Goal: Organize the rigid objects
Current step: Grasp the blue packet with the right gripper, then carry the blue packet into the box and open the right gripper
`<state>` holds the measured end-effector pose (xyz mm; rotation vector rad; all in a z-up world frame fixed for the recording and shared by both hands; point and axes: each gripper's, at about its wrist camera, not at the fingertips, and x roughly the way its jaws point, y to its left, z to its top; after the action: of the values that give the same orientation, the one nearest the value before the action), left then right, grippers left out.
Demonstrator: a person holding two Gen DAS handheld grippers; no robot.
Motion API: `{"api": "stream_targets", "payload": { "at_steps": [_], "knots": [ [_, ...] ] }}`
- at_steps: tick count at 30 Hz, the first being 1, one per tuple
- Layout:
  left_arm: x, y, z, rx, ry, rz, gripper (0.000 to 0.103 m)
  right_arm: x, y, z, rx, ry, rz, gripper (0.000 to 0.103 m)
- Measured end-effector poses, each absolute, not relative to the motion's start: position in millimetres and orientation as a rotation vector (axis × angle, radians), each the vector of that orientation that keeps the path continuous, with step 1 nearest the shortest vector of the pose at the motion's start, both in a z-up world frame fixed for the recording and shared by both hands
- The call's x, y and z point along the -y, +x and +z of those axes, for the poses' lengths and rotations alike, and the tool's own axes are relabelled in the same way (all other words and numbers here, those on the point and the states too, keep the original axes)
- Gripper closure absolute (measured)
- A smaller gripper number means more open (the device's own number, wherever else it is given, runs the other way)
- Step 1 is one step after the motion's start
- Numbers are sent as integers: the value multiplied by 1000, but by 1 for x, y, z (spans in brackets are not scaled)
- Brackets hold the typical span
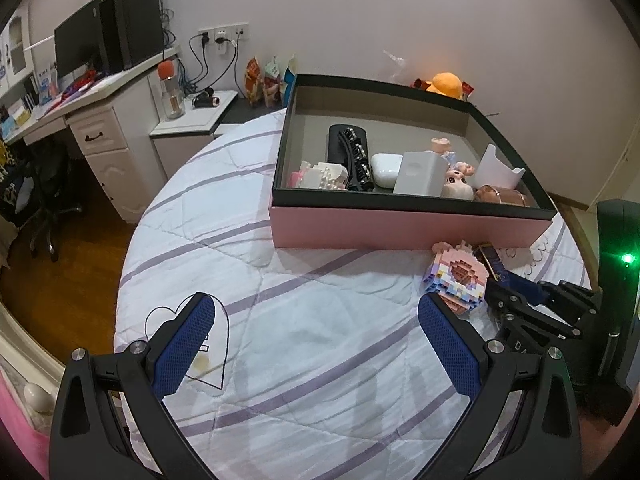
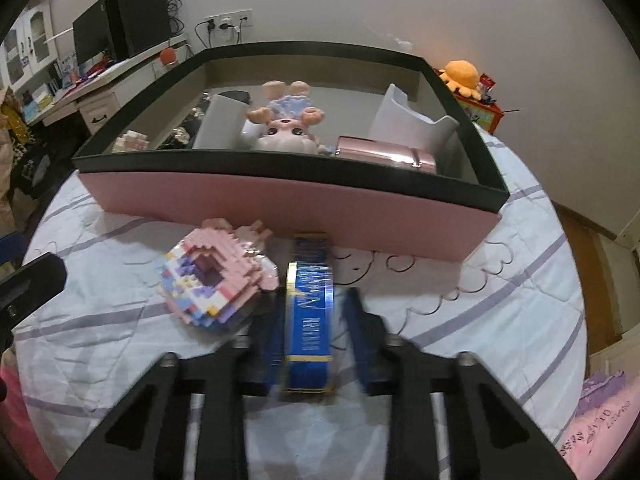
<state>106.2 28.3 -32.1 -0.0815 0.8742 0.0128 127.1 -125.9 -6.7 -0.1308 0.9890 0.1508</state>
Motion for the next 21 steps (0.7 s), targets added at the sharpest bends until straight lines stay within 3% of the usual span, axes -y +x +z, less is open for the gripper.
{"api": "stream_targets", "payload": {
  "at_steps": [9,21],
  "knots": [
    [-23,94,-20,-842,-65,11,0,139,110,4,-986,-52,181,83],
    [-22,112,15,-743,-66,30,0,151,117,58,-876,2,205,83]
  ]
}}
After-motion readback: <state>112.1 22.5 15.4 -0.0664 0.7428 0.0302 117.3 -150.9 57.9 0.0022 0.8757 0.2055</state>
